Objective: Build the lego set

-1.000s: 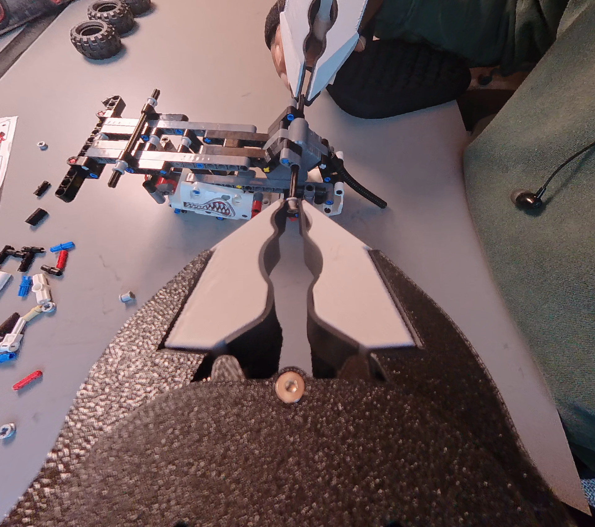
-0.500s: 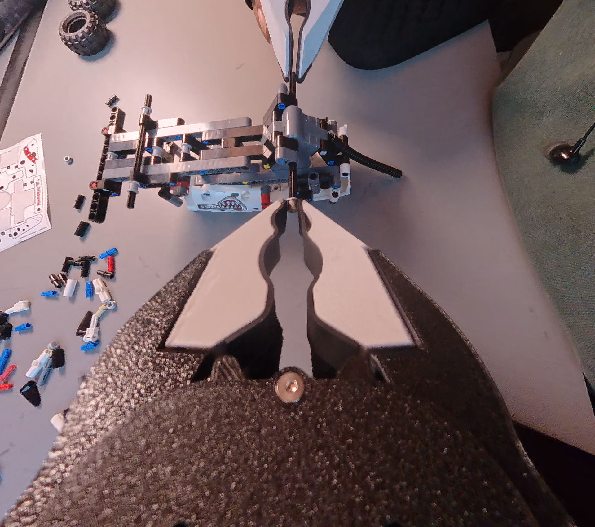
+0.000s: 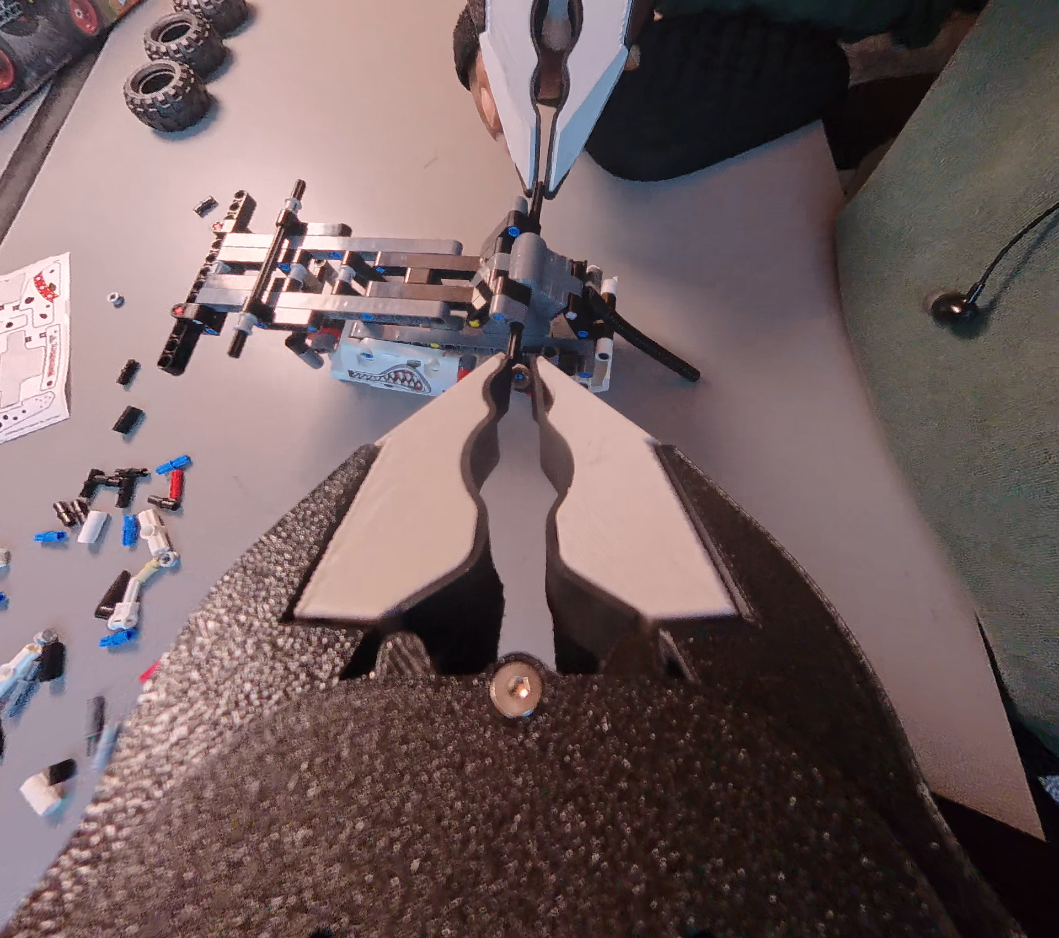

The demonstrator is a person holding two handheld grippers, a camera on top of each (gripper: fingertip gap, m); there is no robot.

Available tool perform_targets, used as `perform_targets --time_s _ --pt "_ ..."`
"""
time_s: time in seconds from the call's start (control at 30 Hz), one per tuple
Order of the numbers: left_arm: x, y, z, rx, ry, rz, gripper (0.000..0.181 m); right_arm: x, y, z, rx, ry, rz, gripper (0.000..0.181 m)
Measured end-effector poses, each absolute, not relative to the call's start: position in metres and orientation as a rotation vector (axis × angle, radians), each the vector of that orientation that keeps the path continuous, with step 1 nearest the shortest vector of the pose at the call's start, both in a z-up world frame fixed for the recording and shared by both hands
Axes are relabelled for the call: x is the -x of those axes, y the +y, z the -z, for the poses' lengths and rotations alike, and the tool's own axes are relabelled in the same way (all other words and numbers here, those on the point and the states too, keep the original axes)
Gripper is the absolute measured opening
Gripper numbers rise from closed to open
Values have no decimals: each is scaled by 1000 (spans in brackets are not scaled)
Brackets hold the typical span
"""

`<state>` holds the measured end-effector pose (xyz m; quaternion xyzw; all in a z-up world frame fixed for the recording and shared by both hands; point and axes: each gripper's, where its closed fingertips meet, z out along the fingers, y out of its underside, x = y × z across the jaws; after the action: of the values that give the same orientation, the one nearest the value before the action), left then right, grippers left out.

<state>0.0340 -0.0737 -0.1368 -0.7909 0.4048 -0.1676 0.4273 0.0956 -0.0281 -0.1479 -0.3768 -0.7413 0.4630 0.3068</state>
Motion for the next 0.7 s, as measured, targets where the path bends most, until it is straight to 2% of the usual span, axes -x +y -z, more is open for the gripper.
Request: perform_targets --time_s 0.3,0.37,0.5,0.7 --pt "-33 -87 78 1556 536 975 6 -99 -17 144 1020 -1919 -1174 5" --pt "-34 -89 67 1464 459 1065 5 -101 -16 122 996 -1836 -1221 16" --pt "-40 -87 46 1302 301 1277 6 -92 -45 74 842 -1705 -1239 19" --pt "-57 -80 34 1178 149 1556 5 -68 -69 47 631 -1573 -1043 17"
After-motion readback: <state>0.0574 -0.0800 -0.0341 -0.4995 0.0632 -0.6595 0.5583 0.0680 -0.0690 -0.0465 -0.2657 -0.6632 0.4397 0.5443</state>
